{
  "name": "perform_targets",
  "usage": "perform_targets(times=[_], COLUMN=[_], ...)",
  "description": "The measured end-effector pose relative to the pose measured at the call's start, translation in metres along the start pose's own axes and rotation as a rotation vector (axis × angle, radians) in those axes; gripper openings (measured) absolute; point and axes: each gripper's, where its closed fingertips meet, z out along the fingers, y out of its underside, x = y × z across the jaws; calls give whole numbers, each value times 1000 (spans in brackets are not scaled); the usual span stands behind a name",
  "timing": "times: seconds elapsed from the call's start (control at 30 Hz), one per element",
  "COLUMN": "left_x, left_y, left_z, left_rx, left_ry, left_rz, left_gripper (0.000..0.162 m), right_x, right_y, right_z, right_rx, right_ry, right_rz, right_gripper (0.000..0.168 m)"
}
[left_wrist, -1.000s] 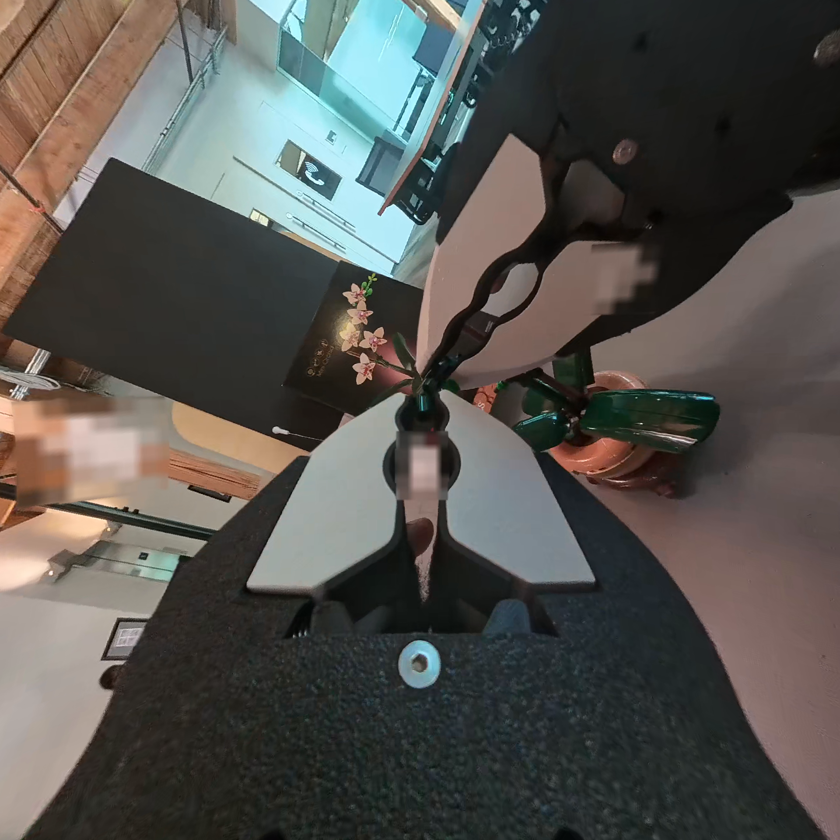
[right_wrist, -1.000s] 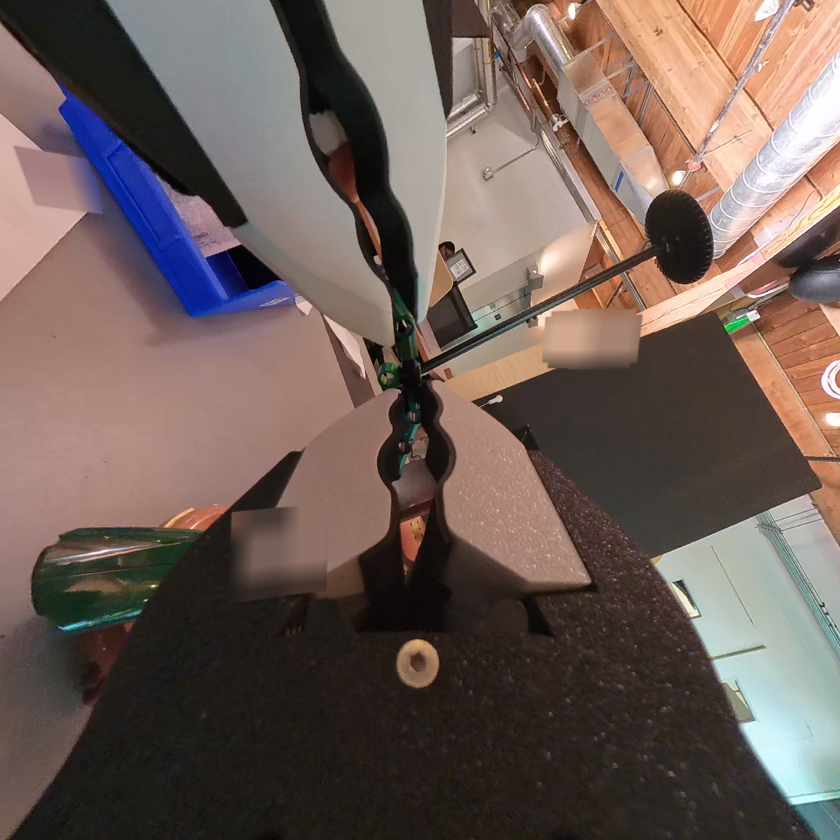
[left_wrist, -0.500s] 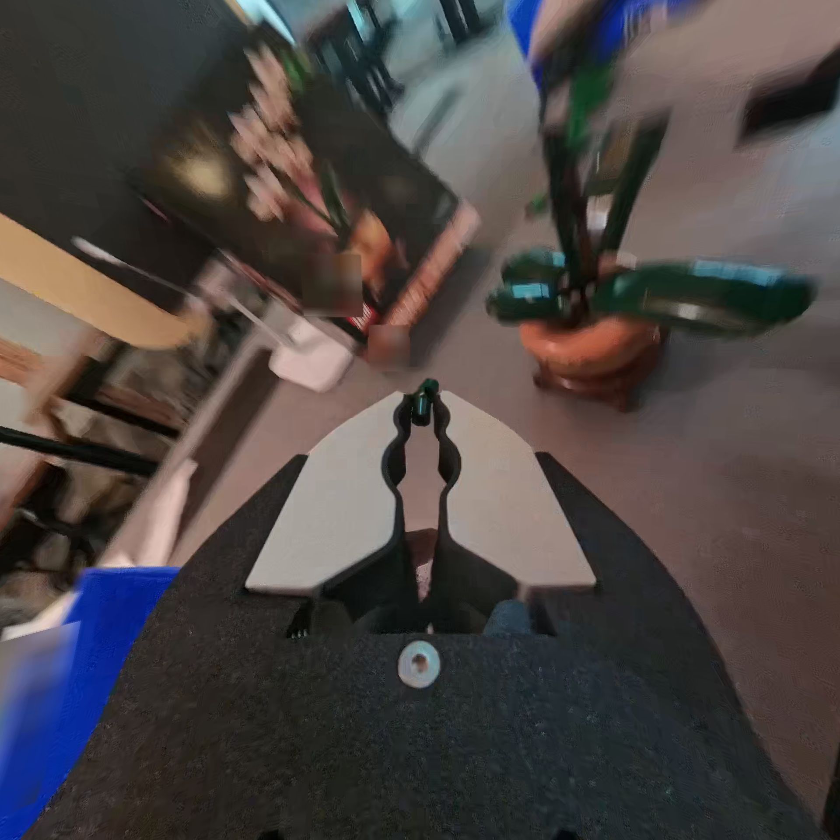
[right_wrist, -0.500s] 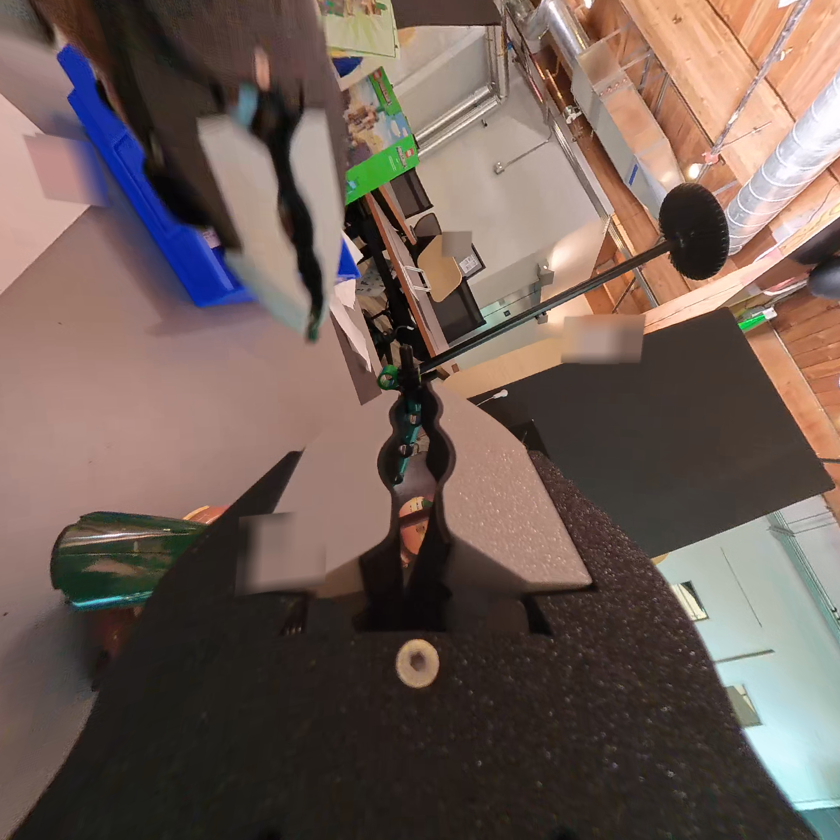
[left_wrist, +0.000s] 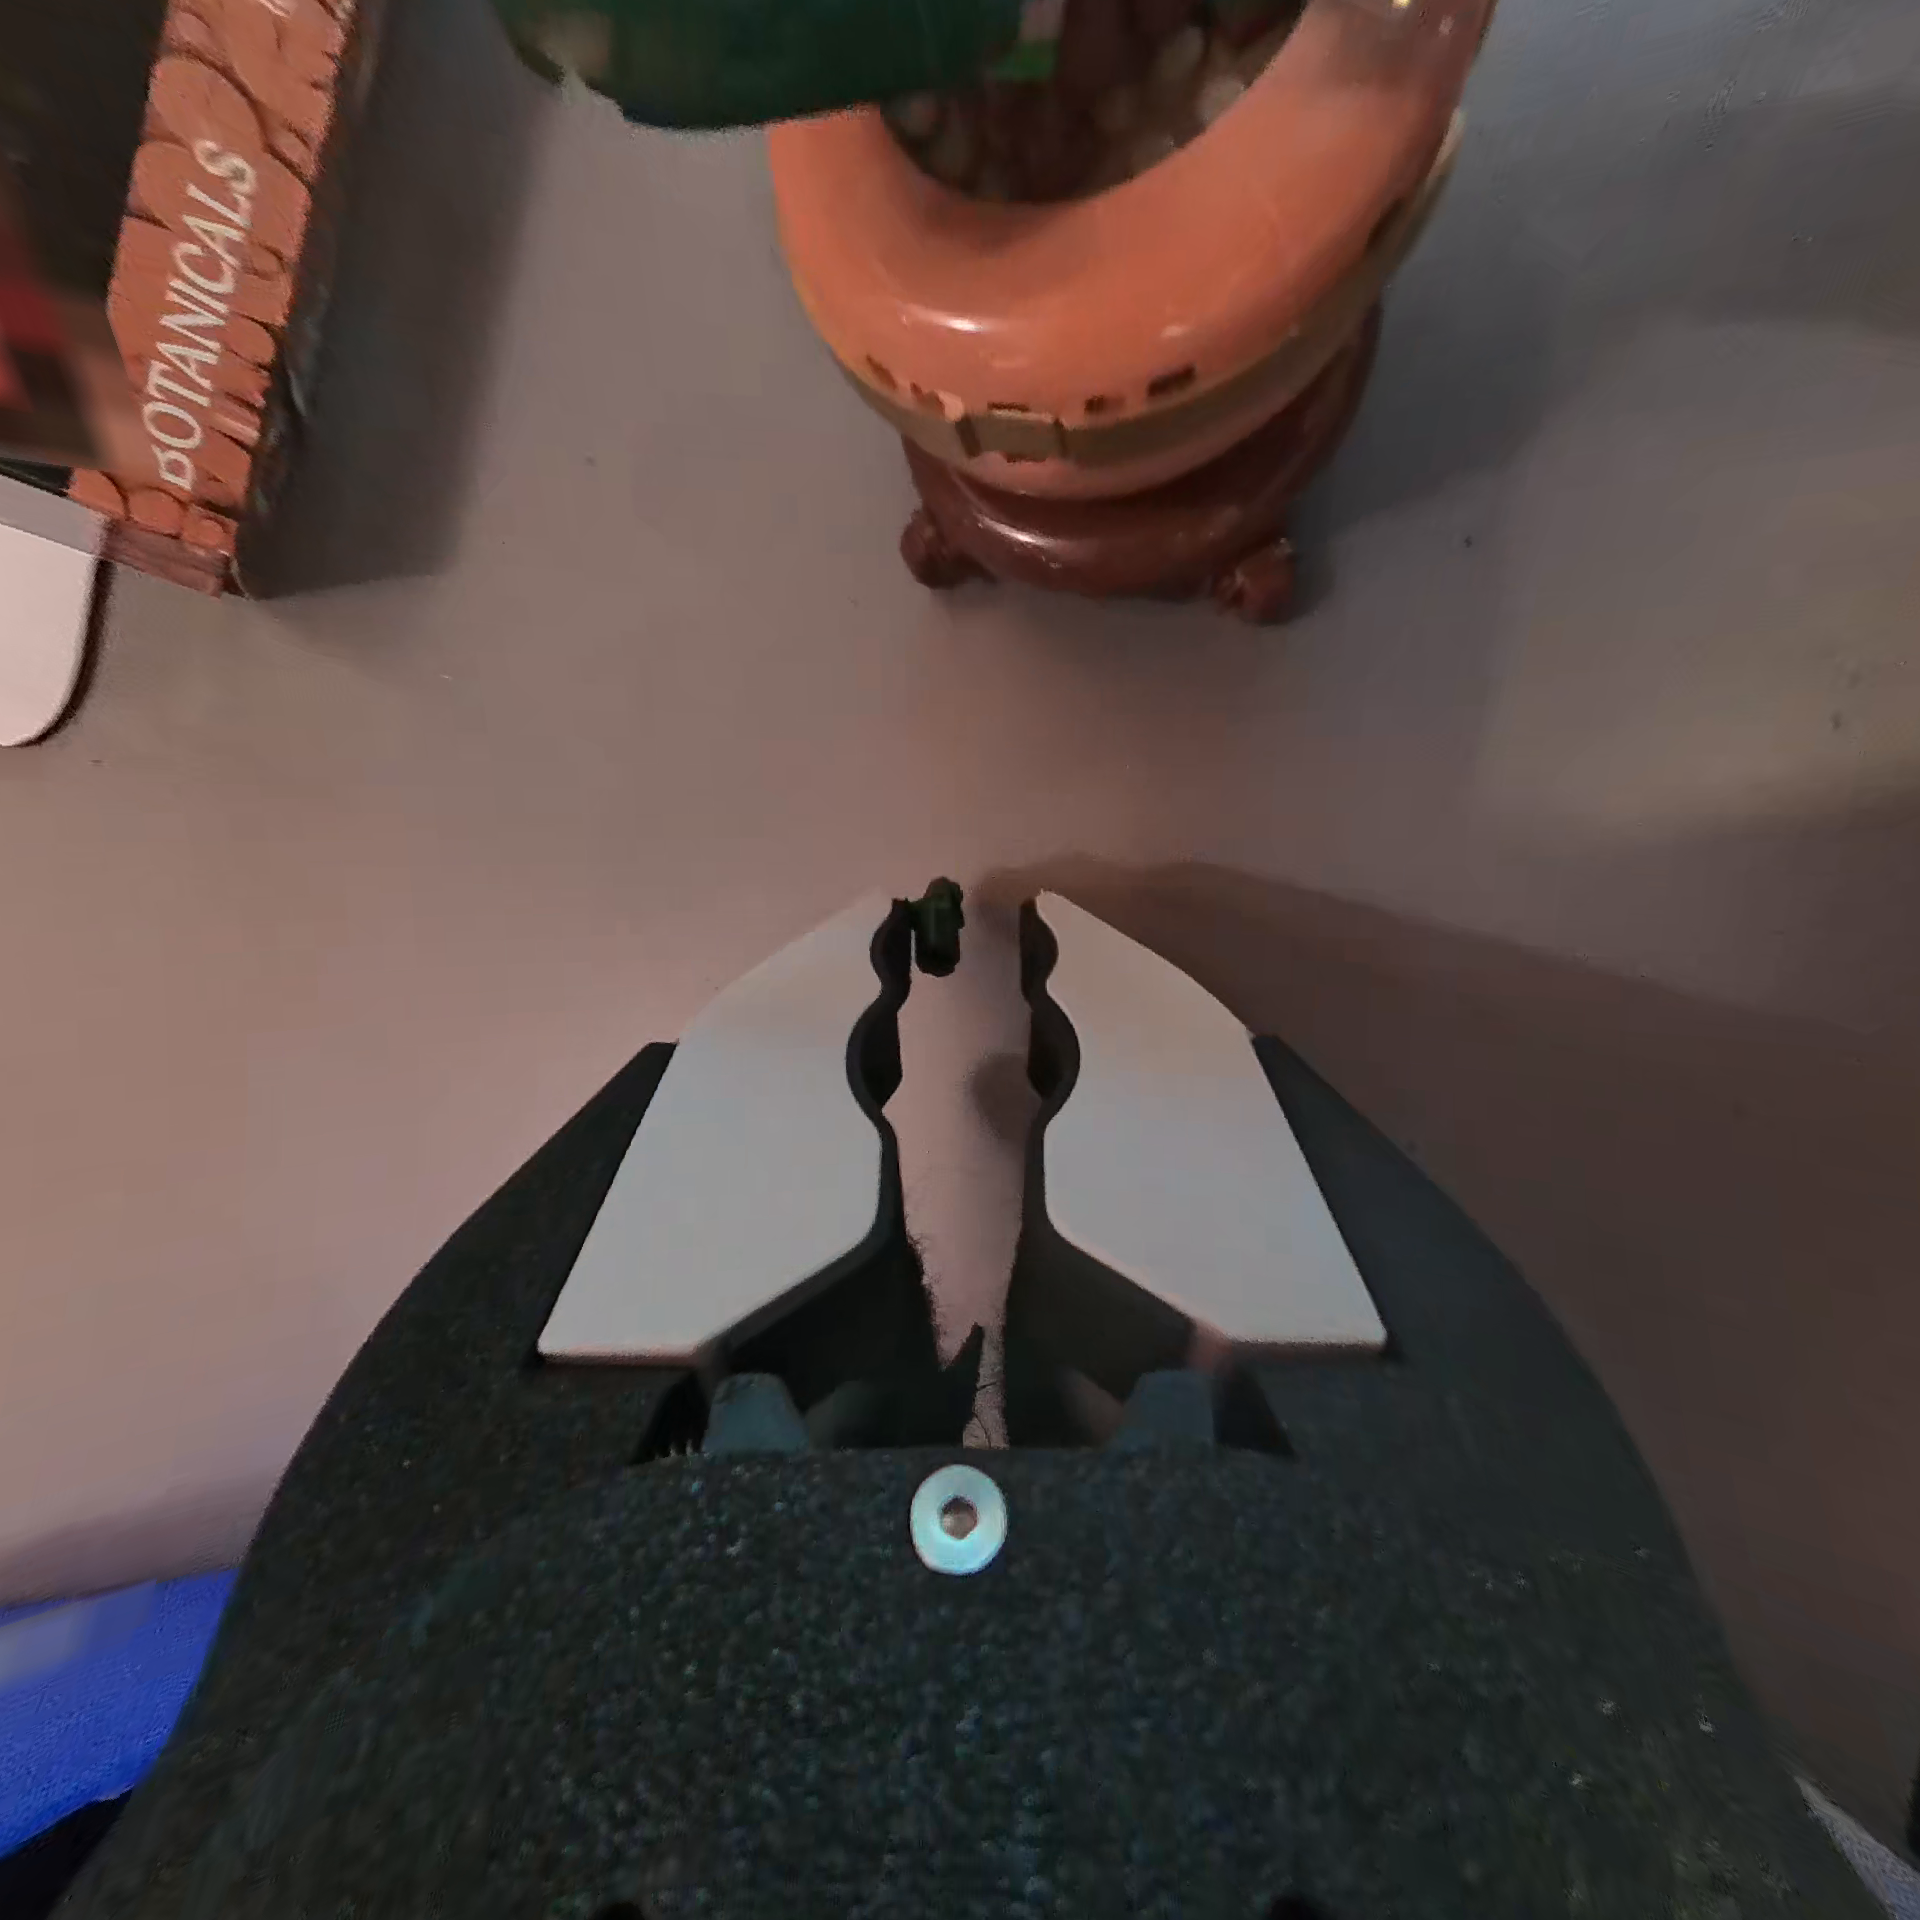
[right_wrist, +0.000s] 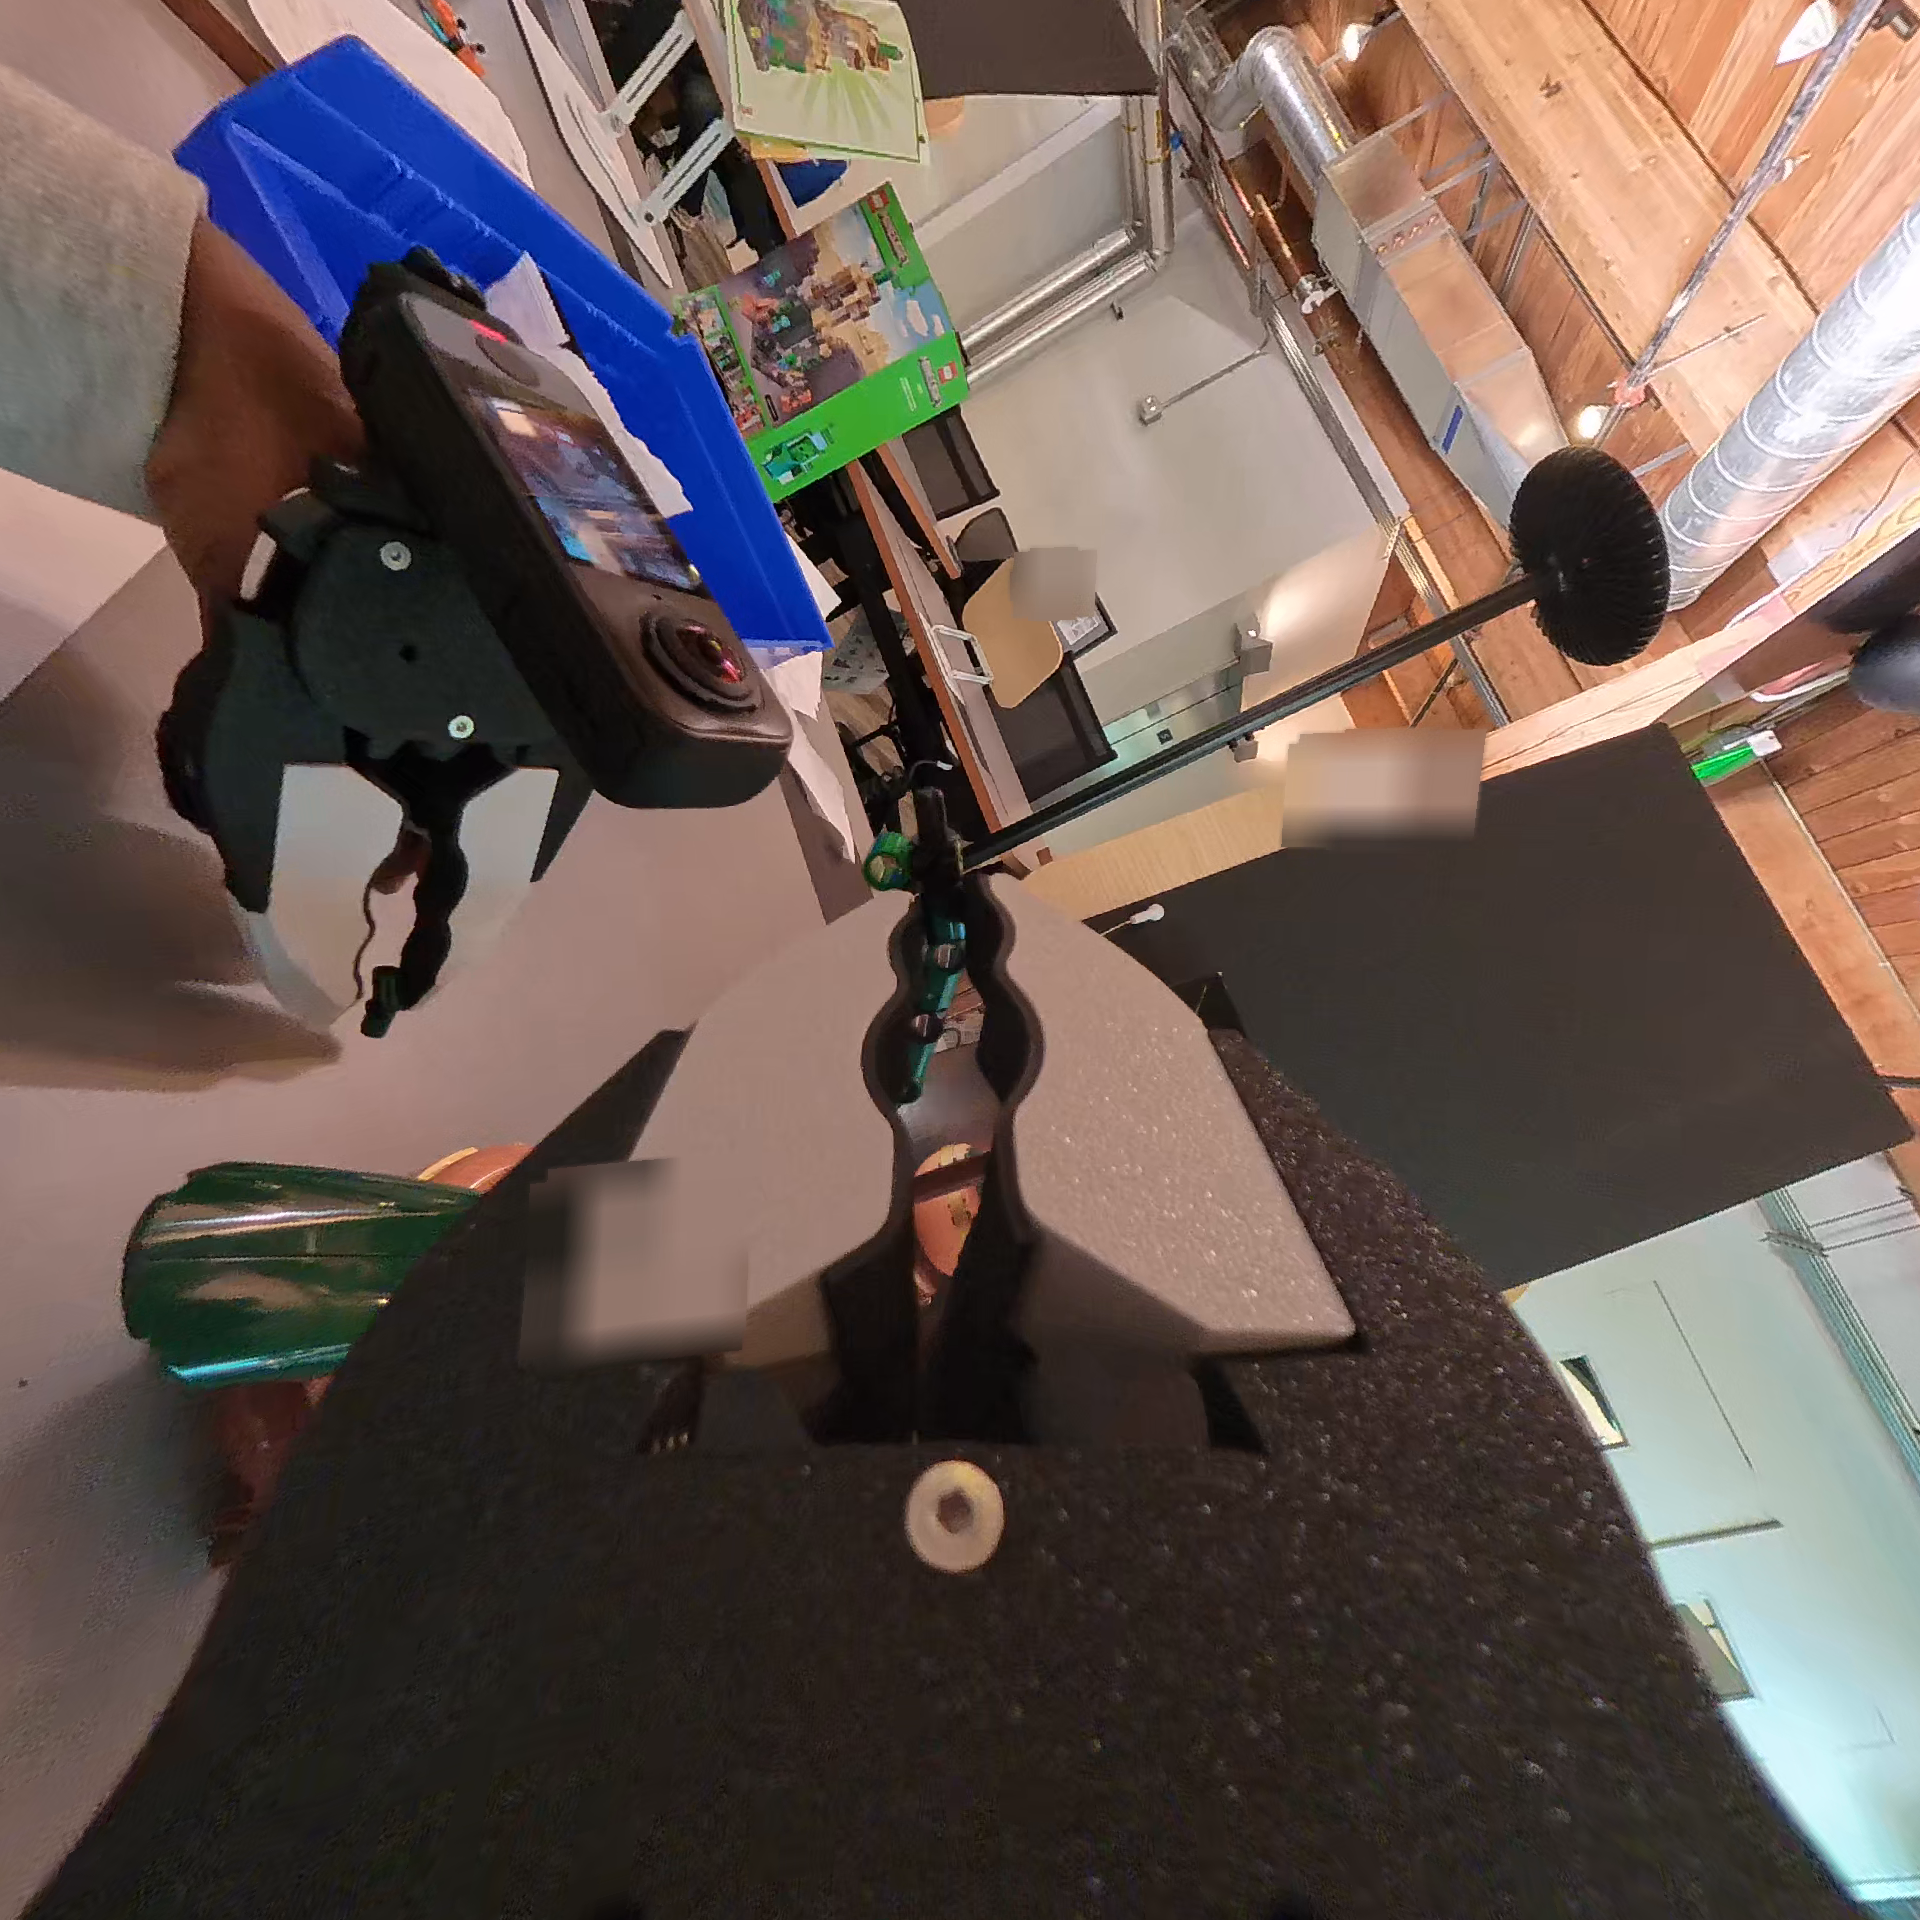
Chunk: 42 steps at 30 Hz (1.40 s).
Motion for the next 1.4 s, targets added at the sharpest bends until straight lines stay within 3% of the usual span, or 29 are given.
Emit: perform_targets(times=[0.03, 0.2, 0.47, 0.53, 0.7, 0.87, 1.03, 1.13, 1.3, 1.4], left_x=[3, 16, 17, 18, 10, 1, -13, -23, -25, -7], left_y=[2, 9, 15, 19, 4, 1, -2, -26, -111, -142], left_z=[-1, -5, -14, -16, -19, -38, -60, -78, -141, -151], left_rx=[-4, -58, -80, -111, 13, 139, 225, 350, 697, 734], left_ry=[19, 82, 93, 89, 55, 46, -42, -153, -382, -454], left_rz=[2, 31, 5, 28, 44, -8, -29, 14, -8, 53], left_gripper=[23, 45, 52, 48, 11, 1, 6, 21, 37, 38], right_x=[-1, 2, 6, 6, 8, 10, 12, 12, 12, 1], right_y=[-1, -3, -1, 1, 1, 0, -5, 6, 21, 18], right_z=[1, -3, -3, -4, -8, -23, -41, -43, -27, -16], right_rx=[1, 8, 11, 5, 11, 41, 105, 77, 48, 40], right_ry=[-3, 8, 1, -2, -7, -76, -190, -227, -213, -214], right_rz=[4, 2, 19, 16, 20, 48, 142, 159, 242, 230], right_gripper=[8, 9, 11, 12, 13, 15, 16, 16, 16, 18])
